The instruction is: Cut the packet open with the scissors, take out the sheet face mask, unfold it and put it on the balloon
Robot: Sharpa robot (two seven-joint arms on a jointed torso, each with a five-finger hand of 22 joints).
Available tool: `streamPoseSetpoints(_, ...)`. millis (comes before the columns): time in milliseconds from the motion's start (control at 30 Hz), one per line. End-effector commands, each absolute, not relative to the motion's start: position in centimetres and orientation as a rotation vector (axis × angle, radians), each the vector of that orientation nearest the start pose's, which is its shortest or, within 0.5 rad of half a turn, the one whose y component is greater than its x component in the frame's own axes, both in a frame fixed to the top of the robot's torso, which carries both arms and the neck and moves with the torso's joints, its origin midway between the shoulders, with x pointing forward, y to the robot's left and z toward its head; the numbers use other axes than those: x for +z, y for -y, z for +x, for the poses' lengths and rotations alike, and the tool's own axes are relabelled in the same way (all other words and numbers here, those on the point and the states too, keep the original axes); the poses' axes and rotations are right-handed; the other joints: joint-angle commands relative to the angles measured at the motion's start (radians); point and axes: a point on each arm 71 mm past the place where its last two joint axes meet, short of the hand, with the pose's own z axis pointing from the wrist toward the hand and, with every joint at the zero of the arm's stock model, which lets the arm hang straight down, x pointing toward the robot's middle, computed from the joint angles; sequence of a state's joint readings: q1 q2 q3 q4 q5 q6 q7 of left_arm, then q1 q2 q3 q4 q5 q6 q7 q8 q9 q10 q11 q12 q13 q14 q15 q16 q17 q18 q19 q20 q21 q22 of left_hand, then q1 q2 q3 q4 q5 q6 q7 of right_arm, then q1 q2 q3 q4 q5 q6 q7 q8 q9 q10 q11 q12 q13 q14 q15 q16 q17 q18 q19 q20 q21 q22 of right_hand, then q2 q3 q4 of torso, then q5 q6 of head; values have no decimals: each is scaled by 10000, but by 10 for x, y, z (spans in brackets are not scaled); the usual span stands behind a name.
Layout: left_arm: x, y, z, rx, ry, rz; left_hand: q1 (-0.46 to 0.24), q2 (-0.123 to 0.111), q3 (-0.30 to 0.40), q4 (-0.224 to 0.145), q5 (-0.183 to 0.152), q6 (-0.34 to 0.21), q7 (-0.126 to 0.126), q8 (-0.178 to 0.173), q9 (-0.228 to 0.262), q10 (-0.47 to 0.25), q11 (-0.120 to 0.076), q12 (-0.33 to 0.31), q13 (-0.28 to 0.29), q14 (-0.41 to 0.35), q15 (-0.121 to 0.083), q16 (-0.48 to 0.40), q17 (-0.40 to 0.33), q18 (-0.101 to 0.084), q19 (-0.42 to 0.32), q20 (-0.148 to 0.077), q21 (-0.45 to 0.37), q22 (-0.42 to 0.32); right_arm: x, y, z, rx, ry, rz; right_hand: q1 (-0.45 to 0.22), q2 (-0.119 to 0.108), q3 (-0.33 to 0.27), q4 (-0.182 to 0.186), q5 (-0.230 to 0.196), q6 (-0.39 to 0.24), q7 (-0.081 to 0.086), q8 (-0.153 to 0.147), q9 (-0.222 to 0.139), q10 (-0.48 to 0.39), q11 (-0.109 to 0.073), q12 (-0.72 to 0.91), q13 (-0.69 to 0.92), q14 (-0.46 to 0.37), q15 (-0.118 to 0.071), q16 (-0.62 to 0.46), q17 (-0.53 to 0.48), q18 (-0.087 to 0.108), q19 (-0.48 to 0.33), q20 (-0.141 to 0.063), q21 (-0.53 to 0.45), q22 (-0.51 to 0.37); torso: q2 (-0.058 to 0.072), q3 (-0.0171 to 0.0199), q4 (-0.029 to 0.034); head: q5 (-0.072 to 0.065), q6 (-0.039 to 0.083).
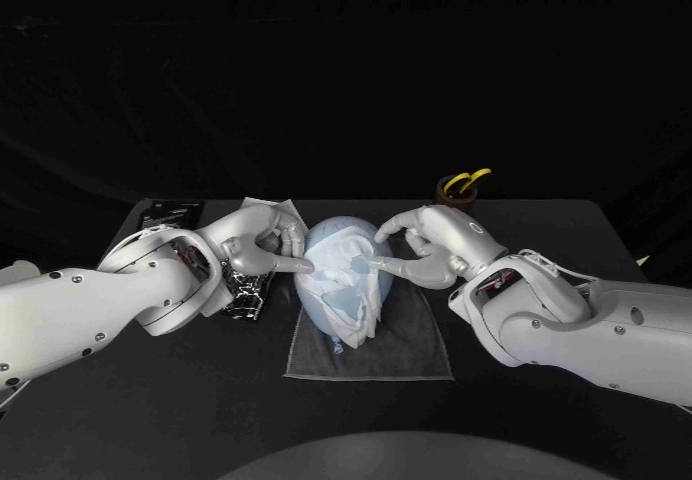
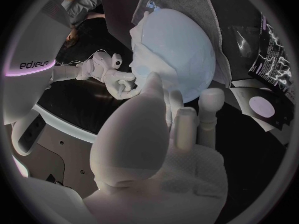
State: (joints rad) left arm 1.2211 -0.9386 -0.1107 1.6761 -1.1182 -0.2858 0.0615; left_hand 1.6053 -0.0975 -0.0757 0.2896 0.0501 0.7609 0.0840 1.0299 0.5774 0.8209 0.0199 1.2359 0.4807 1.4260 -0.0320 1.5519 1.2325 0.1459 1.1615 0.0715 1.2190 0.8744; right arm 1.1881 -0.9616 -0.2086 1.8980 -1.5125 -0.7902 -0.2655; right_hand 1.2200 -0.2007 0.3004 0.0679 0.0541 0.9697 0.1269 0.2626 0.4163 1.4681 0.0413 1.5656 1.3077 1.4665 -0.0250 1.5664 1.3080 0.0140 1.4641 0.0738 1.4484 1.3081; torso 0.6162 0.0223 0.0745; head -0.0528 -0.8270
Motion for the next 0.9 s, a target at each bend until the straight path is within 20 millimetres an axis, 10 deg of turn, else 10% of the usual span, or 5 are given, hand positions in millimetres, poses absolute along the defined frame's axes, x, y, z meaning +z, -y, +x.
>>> streamPoseSetpoints(33, -190, -195, 445, -9758, -17883, -97, 49, 60, -31, -9, -18, 50, -47, 57, 18, 78, 3, 77, 19, 82, -14, 32, 2, -103, 71, -34, 60, 17, -187, 171, 383, 8175, -14182, 383, -166, 17, -211, 145, -60, -51, 4, -59, 24, 1027, 66, 52, 2631, 1043, 57, 44, 2627, 130, 575, 95, -33, 2262, -4, 0, 6, 11, -18)
streamPoseSetpoints(167, -191, -196, 447, -9678, -17893, -123, 68, 94, -18, -6, -18, 51, -55, 69, 28, 81, -6, 91, 31, 90, -23, 32, 18, -100, 62, -41, 57, 3, -187, 173, 384, 8228, -14296, 475, -434, 165, -689, 728, -60, 4, -36, -62, 84, 1027, 41, 52, 2631, 1043, 36, 44, 2627, 130, 580, 94, -26, 2265, -10, -5, 6, 9, -34)
streamPoseSetpoints(900, -196, -200, 457, -9204, -18028, -331, 85, 110, -10, -6, -19, 50, -61, 76, 34, 85, -12, 100, 43, 102, -29, 33, 44, -104, 74, -46, 70, 25, -194, 188, 378, 8660, -15619, 1014, 585, 697, -988, 982, -58, 366, -123, -98, 147, 1027, -42, 52, 2631, 1043, -27, 44, 2627, 74, 689, 43, 240, 2344, -13, 9, -4, 25, -125)
